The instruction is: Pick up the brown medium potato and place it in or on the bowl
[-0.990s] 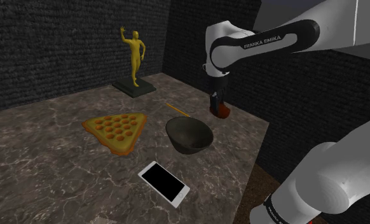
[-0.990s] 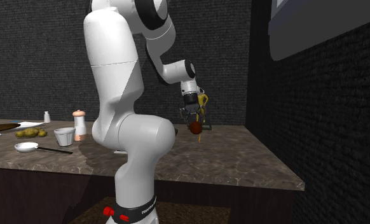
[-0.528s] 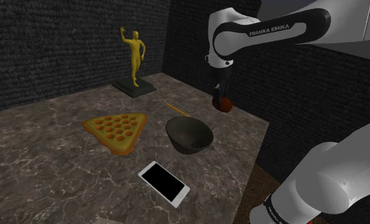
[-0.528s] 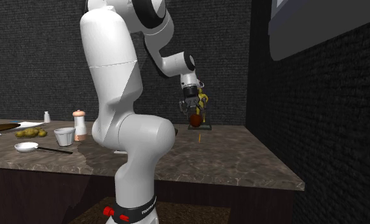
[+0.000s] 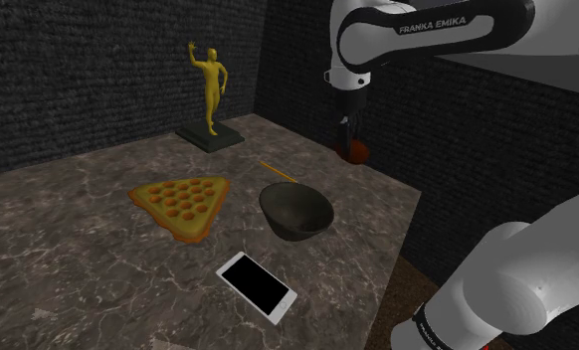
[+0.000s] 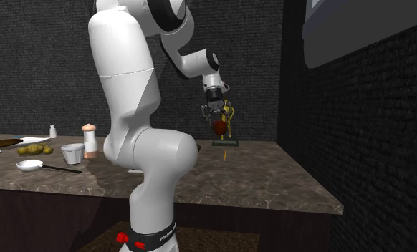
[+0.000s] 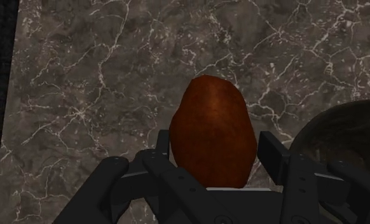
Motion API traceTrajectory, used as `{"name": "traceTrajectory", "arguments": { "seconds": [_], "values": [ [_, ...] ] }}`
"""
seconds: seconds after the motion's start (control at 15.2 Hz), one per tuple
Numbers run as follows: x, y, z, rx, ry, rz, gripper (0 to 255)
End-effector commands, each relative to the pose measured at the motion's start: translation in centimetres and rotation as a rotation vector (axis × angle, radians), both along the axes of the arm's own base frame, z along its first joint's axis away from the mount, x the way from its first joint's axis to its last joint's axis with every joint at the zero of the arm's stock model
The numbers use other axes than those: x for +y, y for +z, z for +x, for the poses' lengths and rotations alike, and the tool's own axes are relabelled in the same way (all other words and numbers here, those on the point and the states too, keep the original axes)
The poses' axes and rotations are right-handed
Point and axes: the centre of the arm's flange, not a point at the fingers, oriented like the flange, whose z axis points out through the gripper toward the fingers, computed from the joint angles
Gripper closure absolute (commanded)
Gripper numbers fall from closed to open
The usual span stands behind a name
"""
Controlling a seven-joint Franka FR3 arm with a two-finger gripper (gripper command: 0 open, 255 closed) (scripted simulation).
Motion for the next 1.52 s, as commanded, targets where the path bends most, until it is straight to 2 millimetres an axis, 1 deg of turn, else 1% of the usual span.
{"name": "traceTrajectory", "arguments": {
  "seconds": [0.0,0.86,0.92,1.45],
  "values": [
    [2.2,0.5,-0.2,0.0,0.0,0.0,255],
    [19.1,2.1,-2.5,0.0,0.0,0.0,255],
    [19.8,2.2,-2.6,0.0,0.0,0.0,255],
    [19.8,-2.1,-2.6,0.0,0.0,0.0,255]
  ]
}}
